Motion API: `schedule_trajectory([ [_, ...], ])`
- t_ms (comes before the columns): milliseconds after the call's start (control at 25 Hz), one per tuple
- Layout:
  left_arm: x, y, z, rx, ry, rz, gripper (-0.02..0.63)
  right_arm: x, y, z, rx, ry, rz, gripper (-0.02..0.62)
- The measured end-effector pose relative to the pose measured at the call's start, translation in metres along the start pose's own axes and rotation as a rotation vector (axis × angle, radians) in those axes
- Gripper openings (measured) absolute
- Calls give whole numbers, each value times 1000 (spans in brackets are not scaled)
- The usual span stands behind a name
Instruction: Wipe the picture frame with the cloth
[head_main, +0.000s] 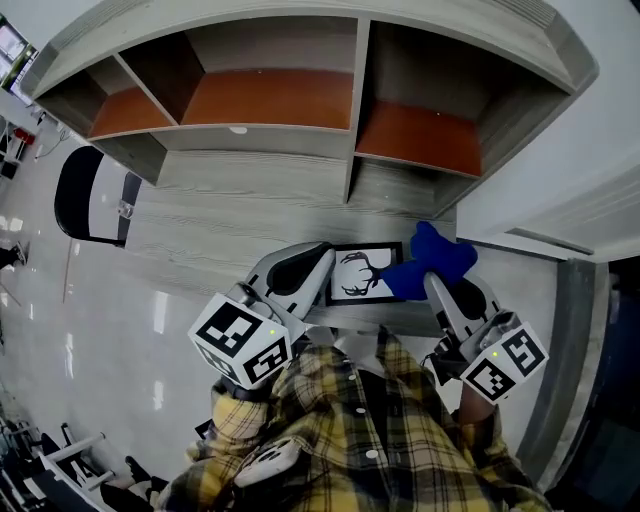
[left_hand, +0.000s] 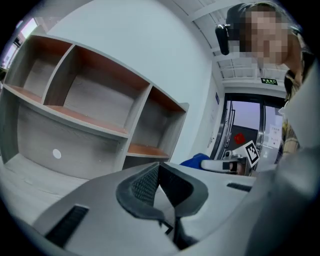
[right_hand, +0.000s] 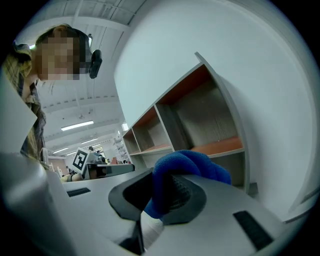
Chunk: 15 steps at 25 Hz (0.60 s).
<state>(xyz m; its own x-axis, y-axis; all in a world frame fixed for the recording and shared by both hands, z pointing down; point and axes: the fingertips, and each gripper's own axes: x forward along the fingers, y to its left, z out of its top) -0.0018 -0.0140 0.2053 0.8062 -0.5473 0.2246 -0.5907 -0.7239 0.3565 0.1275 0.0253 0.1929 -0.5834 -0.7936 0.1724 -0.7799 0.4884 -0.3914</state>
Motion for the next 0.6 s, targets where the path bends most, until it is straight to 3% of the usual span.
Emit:
schedule_trajectory([
  [160,14,28,-21,-8,72,33,5,7,-8,-7,27,15,-26,52],
  [400,38,66,-74,-80,203,56,9,16,-21,-32,79,62,-61,52],
  [600,58,84,-127,-119,306,79,52,17,-34,-56,124,116,-78,52],
])
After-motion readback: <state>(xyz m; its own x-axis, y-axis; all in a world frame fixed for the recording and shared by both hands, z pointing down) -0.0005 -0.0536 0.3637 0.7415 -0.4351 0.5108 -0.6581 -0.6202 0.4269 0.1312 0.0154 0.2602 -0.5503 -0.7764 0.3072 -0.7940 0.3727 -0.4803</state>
